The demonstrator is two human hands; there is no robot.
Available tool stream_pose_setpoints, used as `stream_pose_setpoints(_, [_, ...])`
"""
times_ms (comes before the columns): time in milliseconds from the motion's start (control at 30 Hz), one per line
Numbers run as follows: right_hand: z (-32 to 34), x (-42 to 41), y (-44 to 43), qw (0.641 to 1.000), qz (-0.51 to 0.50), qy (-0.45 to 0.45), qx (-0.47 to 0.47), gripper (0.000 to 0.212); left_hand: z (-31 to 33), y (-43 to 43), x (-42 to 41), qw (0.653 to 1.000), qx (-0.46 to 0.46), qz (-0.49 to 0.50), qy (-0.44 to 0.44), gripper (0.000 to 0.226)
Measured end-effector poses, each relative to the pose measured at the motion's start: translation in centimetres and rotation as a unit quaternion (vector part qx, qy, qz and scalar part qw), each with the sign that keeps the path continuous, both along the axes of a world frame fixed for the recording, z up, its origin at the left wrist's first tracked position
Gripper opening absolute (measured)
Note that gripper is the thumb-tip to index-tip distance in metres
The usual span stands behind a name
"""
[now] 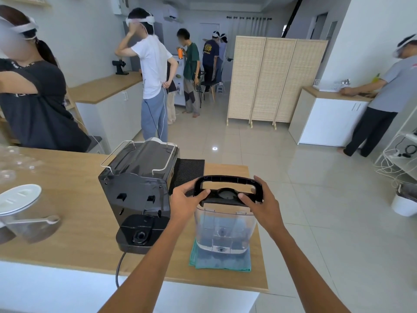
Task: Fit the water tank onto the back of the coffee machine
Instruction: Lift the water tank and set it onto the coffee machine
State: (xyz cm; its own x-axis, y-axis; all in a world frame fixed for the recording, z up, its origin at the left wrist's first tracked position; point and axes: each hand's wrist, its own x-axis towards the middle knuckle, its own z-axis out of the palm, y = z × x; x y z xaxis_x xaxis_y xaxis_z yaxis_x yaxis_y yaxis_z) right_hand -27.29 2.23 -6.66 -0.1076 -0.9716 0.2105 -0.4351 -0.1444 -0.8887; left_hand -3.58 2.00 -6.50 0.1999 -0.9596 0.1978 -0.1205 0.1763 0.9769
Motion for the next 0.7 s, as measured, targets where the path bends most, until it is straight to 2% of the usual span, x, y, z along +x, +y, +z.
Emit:
stream_pose_setpoints(100, [0.0, 0.3, 0.3, 1.0, 0.006, -0.012, 0.013, 0.088, -0.4, -0.1, -0.3, 1.0, -0.011, 0.025, -0.013, 0.047])
stream_pose_setpoints(200, [0.4, 0.6, 0.4, 0.999, -0.013, -0.035, 0.024, 0.081, -0.5, -0.3, -0.3, 0.999, -0.025, 0.029, -0.023, 0.045])
stream_pose_setpoints(300, [1.0, 1.3, 0.6, 0.997, -0.028, -0.065, 0.029, 0.082, -0.2, -0.2, -0.3, 0.999, -0.035, -0.006, 0.008, 0.043])
stream_pose_setpoints(433, [0.9, 1.9, 0.5, 0.994, -0.056, -0.087, 0.02, 0.072, 0.8, 0.2, -0.7, 0.998, 0.02, -0.002, 0.052, 0.033])
stream_pose_setpoints(567, [0.7, 2.0, 0.2, 0.991, -0.066, -0.111, 0.029, 0.064, 1.0, 0.1, -1.3, 0.995, 0.074, 0.064, 0.014, 0.016])
stream_pose_setpoints(633, [0.7, 1.9, 0.2, 0.99, -0.068, -0.119, 0.032, 0.062, 1.0, -0.2, -1.5, 0.993, 0.097, 0.07, -0.007, 0.016])
stream_pose_setpoints(700, [0.8, 1.9, 0.3, 0.989, -0.057, -0.133, 0.039, 0.064, 0.9, -0.4, -1.5, 0.991, 0.118, 0.045, -0.033, 0.033])
